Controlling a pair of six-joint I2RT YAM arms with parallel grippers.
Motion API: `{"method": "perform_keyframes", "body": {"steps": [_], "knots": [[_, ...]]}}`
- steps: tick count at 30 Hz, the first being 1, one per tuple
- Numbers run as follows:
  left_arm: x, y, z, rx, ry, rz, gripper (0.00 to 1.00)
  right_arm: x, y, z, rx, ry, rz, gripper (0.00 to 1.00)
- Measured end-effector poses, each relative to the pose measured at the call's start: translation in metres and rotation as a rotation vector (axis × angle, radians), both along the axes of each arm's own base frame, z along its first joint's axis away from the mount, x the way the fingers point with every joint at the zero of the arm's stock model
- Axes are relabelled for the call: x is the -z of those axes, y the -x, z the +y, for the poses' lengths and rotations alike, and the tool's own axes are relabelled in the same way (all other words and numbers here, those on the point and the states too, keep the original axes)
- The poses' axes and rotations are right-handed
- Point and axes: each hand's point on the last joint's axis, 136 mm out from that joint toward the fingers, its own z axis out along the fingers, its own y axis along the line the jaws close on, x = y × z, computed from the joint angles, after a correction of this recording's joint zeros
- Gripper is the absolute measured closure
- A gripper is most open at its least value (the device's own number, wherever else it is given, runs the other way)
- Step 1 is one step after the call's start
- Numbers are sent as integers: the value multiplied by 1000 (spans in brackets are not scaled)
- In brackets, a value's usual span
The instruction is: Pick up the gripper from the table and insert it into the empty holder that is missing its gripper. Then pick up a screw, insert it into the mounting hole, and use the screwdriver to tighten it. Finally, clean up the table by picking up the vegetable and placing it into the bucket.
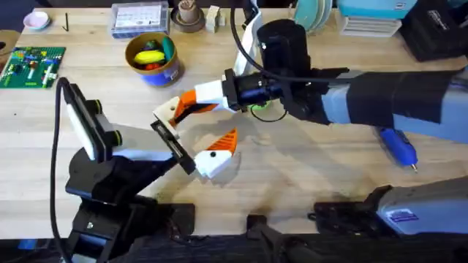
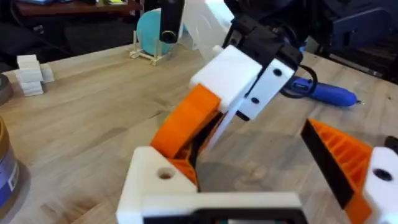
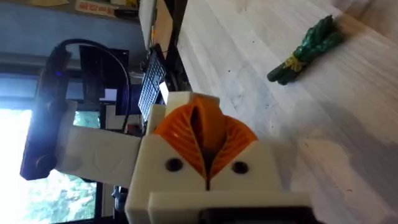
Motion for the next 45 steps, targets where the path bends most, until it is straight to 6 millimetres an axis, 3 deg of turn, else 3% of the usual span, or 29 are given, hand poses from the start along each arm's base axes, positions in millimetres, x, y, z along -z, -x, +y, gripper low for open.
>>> {"method": "perform_keyframes", "body": {"steps": [6, 9, 12, 17, 19, 23, 28, 33, 34, 35, 37, 41, 45], "knots": [[-1, 4, -3, 28, -1, -6, 9, -2, 2, -8, -46, -22, 27, 978], [-1, 8, -6, 56, -6, -14, 9, -3, 5, -15, -90, -43, 61, 895], [-1, 14, -10, 97, -14, -27, 9, -4, 10, -21, -147, -68, 99, 710], [-1, 36, -25, 244, -13, -33, 9, -16, 36, -27, -306, -134, 143, 191], [-1, 40, -27, 271, -11, -31, 9, -19, 41, -30, -341, -150, 152, 98], [0, 44, -29, 294, -9, -28, 9, -22, 39, -36, -356, -169, 152, 83], [0, 45, -29, 300, -9, -28, 9, -22, 19, -48, -301, -181, 102, 79], [0, 46, -29, 304, -8, -27, 9, -11, -36, -71, -87, -135, -26, 77], [0, 46, -29, 304, -8, -27, 9, -7, -52, -79, -24, -115, -58, 77], [0, 46, -29, 304, -8, -27, 9, 2, -88, -105, 129, -55, -130, 75], [0, 46, -29, 304, -8, -27, 9, 15, -102, -121, 202, 9, -134, 76], [0, 46, -29, 304, -8, -27, 9, 41, -99, -147, 260, 204, -96, 74], [0, 46, -29, 304, -8, -27, 9, 30, -86, -168, 245, 375, -209, 73]]}}
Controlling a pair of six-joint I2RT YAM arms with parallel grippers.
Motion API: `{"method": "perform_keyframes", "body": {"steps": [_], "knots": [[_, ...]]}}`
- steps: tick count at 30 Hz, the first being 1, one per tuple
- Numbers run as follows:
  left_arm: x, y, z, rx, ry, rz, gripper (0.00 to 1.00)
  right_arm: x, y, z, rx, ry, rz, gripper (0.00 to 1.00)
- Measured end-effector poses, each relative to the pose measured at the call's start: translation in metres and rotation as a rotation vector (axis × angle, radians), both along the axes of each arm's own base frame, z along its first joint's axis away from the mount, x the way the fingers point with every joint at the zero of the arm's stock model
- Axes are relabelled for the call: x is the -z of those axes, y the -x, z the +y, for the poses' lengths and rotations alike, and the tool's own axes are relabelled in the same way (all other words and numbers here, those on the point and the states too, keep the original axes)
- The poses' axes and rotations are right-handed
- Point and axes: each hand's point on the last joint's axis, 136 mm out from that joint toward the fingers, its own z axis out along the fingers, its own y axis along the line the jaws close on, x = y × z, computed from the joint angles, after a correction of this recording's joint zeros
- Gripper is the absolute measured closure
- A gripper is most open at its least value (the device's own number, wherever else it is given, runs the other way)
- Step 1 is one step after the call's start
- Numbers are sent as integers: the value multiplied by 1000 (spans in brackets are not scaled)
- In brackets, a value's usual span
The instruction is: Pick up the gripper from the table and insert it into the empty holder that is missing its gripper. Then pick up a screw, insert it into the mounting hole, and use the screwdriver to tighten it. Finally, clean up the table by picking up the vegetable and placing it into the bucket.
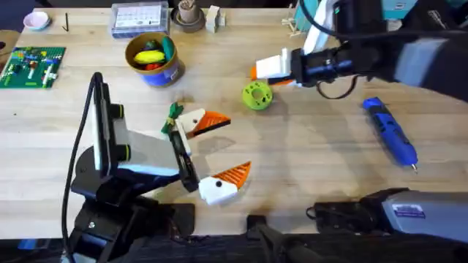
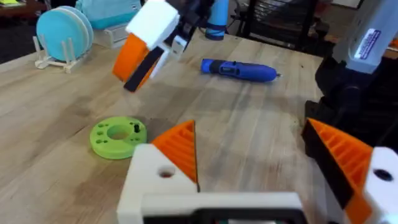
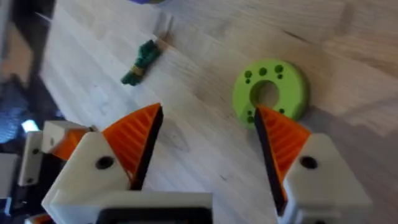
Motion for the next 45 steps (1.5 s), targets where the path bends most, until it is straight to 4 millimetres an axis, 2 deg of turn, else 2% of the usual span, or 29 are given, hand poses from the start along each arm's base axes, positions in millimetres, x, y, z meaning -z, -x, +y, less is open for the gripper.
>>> {"method": "perform_keyframes", "body": {"steps": [4, 6, 8, 9, 16, 22, 33, 40, 45], "knots": [[0, 0, 0, 0, 0, 1, 9, -23, 8, -29, -8, 230, -158, 72], [0, 0, 0, 0, 0, 1, 9, -28, 11, -42, -1, 345, -221, 72], [0, 0, 0, 0, 0, 1, 9, -28, 12, -45, -11, 406, -254, 72], [0, 0, 0, 0, 0, 1, 9, -15, 17, -37, -70, 455, -254, 71], [0, 0, 0, 0, 0, 1, 9, 26, 25, -19, -190, 509, -184, 73], [0, 0, 0, 0, 0, 1, 9, 52, 24, -12, -233, 535, -142, 259], [0, 0, 0, 0, 0, 1, 9, 67, 9, -7, -228, 634, -206, 282], [0, 0, 0, 0, 0, 1, 9, 75, 11, -7, -239, 662, -193, 419], [0, 0, 0, 0, 0, 1, 9, 76, 9, -10, -230, 681, -198, 482]]}}
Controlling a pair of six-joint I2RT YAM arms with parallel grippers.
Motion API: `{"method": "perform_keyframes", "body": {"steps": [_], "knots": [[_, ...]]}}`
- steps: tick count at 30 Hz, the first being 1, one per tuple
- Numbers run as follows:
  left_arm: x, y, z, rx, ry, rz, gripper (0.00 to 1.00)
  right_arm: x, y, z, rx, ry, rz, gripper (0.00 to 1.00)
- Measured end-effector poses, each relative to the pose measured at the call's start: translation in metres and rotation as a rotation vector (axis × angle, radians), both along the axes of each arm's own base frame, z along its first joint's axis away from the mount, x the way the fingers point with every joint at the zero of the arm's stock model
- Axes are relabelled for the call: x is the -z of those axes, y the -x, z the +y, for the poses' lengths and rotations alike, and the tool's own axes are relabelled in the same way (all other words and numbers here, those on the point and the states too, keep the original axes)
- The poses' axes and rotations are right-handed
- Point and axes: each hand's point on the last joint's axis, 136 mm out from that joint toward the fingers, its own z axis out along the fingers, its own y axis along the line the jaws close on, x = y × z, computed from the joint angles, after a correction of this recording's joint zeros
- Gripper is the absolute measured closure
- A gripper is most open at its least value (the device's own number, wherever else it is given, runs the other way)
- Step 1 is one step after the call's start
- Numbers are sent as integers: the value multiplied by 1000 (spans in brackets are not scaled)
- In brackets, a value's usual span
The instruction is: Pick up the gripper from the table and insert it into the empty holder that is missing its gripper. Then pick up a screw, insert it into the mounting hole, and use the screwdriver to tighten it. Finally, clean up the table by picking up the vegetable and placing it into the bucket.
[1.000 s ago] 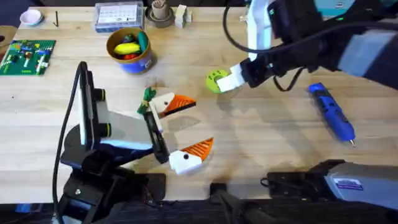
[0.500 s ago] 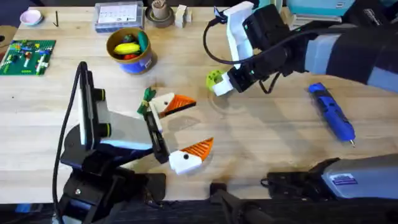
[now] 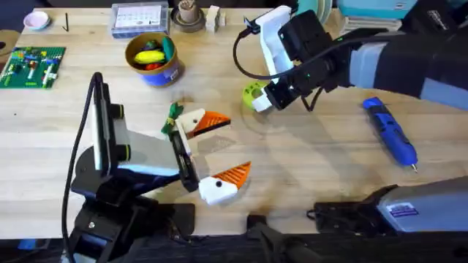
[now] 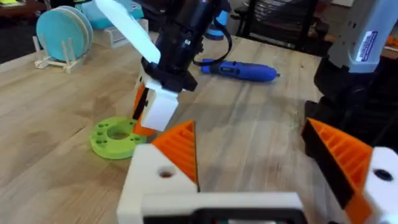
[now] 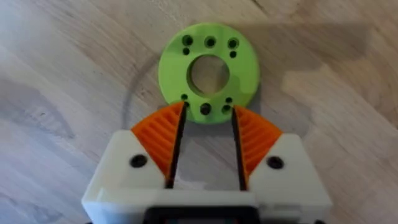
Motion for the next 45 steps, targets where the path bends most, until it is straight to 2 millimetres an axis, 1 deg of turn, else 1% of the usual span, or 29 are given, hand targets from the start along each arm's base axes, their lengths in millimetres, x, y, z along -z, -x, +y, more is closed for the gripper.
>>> {"method": "perform_keyframes", "body": {"steps": [5, 9, 17, 21, 27, 29, 30, 37, 40, 45], "knots": [[0, 0, 0, 0, 0, 0, 9, 0, -1, -1, 3, 6, -4, 545], [0, 0, 0, 0, 0, 0, 9, -1, -3, 0, 3, 0, -13, 573], [0, 0, 0, 0, 0, 0, 9, 3, -6, 0, 5, 6, -16, 584], [0, 0, 0, 0, 0, 0, 9, 4, -7, -1, 8, 15, -18, 643], [0, 0, 0, 0, 0, 0, 9, 6, -7, -1, 6, 17, -14, 855], [0, 0, 0, 0, 0, 0, 9, 5, -8, 0, 4, 17, -19, 950], [0, 0, 0, 0, 0, 0, 9, 4, -9, 0, 4, 15, -24, 982], [0, 0, 0, 0, 0, 0, 9, 2, -11, 0, 3, 17, -34, 994], [0, 0, 0, 0, 0, 0, 9, -1, -9, -1, -2, 21, -30, 995], [0, 0, 0, 0, 0, 0, 9, -12, -7, -2, -6, 12, -50, 995]]}}
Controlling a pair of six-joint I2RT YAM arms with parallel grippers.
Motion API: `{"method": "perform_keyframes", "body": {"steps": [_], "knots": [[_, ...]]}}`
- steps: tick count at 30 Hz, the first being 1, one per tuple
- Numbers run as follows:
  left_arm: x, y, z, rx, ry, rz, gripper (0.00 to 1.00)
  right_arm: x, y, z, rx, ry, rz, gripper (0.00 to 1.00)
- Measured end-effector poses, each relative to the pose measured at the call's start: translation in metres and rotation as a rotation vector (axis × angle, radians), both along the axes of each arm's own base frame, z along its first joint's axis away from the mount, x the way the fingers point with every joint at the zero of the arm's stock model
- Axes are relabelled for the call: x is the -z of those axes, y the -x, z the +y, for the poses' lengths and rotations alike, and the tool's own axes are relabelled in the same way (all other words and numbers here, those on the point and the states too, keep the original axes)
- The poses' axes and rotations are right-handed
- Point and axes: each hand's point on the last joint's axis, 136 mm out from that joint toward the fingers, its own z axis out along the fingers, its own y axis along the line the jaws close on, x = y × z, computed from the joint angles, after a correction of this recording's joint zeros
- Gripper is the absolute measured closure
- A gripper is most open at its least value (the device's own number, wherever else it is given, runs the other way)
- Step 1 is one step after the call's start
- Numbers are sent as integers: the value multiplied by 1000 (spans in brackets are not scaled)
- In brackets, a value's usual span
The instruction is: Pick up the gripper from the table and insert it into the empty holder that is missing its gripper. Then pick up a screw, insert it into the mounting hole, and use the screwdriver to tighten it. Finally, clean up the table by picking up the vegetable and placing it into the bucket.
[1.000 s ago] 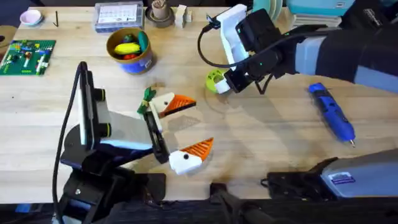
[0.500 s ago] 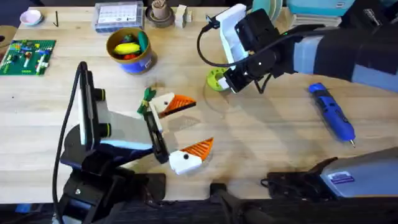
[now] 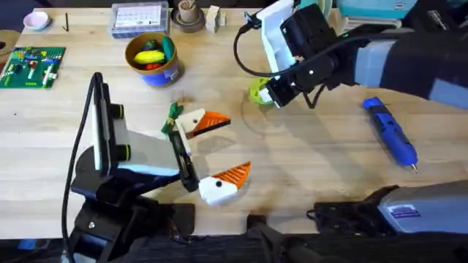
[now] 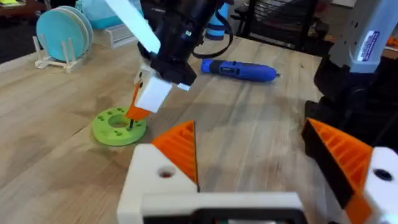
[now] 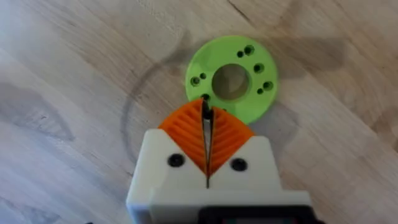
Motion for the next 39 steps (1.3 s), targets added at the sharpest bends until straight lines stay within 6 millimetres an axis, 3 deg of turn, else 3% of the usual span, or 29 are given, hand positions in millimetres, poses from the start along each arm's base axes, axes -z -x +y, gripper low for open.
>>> {"method": "perform_keyframes", "body": {"steps": [12, 20, 25, 30, 34, 39], "knots": [[0, 0, 0, 0, 0, 0, 9, -25, 19, -10, -33, 19, 4, 995], [0, 0, 0, 0, 0, 1, 9, -98, 31, -8, -98, 5, 4, 995], [0, 0, 0, 1, 0, 1, 9, -154, 34, 10, -169, -46, -52, 995], [0, 0, 0, 2, 0, 1, 9, -200, 50, 43, -293, -82, -111, 995], [0, 0, 0, 3, 0, 1, 9, -217, 70, 71, -397, -81, -97, 995], [0, 0, 0, 3, 0, 1, 9, -214, 96, 95, -513, -27, -10, 995]]}}
